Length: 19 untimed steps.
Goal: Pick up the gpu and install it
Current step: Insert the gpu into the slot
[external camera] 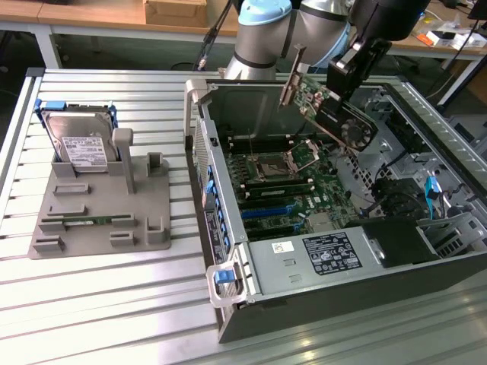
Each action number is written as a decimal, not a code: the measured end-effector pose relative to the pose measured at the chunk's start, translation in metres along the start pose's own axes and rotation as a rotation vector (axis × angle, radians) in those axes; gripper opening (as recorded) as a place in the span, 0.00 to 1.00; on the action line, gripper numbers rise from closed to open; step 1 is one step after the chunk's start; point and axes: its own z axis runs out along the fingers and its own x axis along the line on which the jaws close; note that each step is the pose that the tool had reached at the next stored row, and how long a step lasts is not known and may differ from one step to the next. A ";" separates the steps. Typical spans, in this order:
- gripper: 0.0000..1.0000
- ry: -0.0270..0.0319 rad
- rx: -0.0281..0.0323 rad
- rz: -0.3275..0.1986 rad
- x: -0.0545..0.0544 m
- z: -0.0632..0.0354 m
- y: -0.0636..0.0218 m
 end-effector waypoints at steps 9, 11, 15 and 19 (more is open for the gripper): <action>0.26 0.0042 -0.0033 -0.130 0.000 0.0002 0.0000; 0.26 0.0053 -0.0041 -0.163 0.000 0.0003 0.0000; 0.26 0.0076 -0.0059 -0.232 0.000 0.0004 0.0000; 0.26 0.0101 -0.0077 -0.306 0.000 0.0005 0.0000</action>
